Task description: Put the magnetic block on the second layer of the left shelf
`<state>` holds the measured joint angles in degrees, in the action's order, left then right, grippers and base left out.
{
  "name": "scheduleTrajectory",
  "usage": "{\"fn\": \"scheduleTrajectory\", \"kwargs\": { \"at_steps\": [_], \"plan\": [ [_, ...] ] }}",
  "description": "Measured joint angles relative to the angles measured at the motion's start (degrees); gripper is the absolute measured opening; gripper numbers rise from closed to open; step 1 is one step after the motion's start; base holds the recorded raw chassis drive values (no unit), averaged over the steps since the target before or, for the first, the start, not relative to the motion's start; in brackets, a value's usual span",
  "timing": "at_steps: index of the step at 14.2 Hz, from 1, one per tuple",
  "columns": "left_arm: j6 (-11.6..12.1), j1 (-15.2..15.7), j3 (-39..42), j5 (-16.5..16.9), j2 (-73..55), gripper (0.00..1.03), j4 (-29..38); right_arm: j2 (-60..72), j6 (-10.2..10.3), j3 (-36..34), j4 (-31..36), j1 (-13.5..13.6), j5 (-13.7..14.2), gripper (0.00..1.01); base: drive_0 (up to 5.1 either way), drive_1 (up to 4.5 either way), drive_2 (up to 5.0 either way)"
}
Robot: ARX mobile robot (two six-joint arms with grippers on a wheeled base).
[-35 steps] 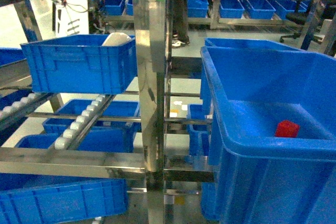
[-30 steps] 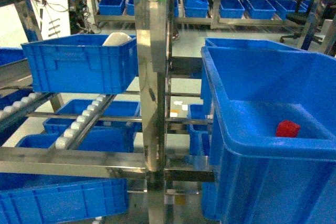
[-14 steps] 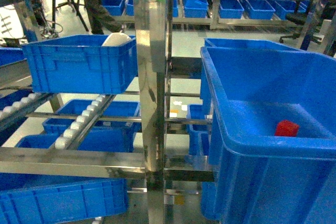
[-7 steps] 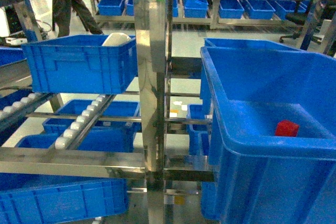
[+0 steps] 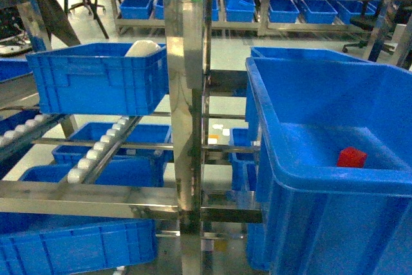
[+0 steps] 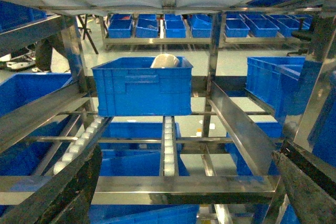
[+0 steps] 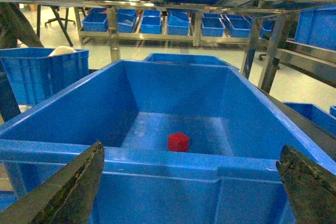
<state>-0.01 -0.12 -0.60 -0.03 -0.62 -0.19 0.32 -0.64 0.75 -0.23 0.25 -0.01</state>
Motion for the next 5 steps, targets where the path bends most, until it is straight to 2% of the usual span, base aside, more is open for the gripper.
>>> {"fn": "scheduleTrajectory", "kwargs": {
  "at_steps": [5],
  "plan": [
    [0.0,0.0,0.0,0.0,0.0,0.98,0.0,0.0,0.0,0.0,0.0,0.0,0.0,0.98,0.0,0.0,0.0]
  ]
}}
